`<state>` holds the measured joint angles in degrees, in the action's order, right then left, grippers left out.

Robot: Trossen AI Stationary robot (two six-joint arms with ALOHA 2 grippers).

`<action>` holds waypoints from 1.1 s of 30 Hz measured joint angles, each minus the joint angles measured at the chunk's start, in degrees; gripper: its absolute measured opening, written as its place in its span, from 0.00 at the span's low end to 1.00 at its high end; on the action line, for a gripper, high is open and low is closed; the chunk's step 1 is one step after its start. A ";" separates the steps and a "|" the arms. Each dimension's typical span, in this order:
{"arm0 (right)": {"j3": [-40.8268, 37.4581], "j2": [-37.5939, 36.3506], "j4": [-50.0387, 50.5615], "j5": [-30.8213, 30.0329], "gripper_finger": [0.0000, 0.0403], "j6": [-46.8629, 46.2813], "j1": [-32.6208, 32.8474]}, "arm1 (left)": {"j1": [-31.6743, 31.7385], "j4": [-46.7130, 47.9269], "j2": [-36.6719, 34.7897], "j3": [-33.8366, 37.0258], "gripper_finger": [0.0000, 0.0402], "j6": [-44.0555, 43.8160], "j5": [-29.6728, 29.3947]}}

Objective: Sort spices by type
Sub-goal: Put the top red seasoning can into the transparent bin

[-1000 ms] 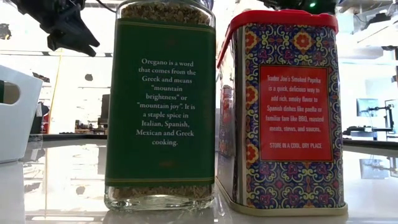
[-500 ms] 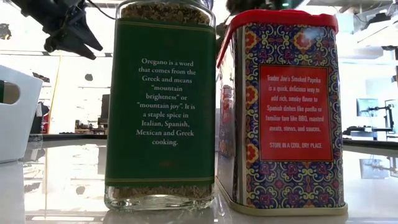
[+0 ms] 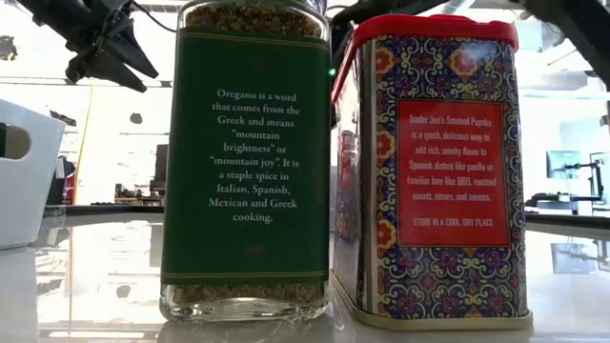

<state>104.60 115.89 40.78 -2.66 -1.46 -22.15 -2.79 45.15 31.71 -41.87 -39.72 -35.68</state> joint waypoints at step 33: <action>5.72 8.39 10.36 1.13 0.86 -11.61 1.06 | -0.02 0.43 0.01 -0.02 0.48 -0.64 -0.06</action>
<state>110.32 124.29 51.14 -1.54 -13.07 -21.09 -2.81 45.58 31.72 -41.89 -40.36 -35.73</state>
